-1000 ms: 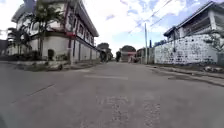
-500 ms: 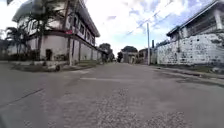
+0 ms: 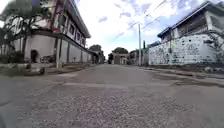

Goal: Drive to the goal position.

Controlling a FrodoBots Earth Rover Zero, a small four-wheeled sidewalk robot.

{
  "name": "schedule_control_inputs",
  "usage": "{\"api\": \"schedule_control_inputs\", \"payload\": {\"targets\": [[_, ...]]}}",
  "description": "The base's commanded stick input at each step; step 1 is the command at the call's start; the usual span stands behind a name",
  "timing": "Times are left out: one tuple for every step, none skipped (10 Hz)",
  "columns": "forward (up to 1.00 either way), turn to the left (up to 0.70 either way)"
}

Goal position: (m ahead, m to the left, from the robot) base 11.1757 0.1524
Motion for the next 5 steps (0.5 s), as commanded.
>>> {"api": "schedule_control_inputs", "payload": {"targets": [[1.00,0.03],[1.00,0.05],[1.00,0.07],[1.00,0.06],[1.00,0.05]]}}
